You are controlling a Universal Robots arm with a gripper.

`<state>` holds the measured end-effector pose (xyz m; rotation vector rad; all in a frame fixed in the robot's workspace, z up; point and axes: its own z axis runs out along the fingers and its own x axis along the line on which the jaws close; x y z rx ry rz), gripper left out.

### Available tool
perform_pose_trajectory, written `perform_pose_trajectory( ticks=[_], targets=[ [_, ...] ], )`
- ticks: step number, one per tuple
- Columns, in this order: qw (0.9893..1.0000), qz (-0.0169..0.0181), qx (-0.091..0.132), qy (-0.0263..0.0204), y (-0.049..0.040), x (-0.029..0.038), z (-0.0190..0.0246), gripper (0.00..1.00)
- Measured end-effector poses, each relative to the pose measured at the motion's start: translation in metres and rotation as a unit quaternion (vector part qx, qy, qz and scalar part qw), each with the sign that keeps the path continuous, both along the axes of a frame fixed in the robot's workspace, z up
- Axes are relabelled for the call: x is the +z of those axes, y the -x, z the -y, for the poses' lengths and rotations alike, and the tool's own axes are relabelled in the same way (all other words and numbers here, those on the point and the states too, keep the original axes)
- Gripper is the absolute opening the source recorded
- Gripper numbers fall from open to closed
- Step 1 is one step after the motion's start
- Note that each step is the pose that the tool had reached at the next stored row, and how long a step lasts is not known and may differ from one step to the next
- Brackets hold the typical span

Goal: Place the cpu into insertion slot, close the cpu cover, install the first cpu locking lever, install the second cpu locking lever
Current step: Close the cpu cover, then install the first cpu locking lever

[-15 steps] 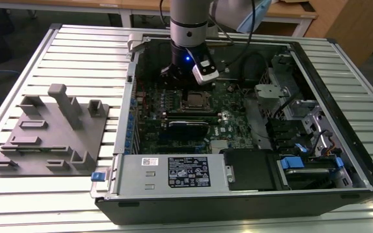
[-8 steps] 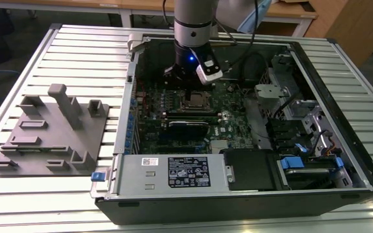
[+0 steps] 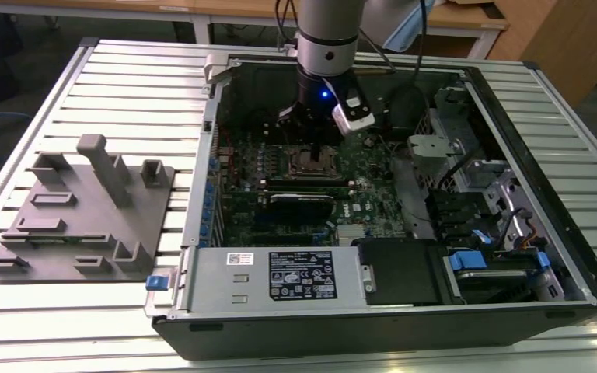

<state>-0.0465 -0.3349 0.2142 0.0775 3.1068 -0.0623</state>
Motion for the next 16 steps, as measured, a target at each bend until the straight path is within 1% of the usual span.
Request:
perform_pose_trajectory(
  ticks=[3,8,12,16],
  targets=[
    [1.0,-0.0003,0.0,-0.0001,-0.0005,0.0004,0.0,0.1],
    [1.0,-0.0007,0.0,-0.0005,-0.0006,0.0039,0.0,0.1],
    [1.0,-0.0007,0.0,-0.0017,-0.0006,0.004,0.0,0.1],
    [1.0,-0.0008,0.0,-0.0017,-0.0006,0.0044,0.0,0.1]
  ],
)
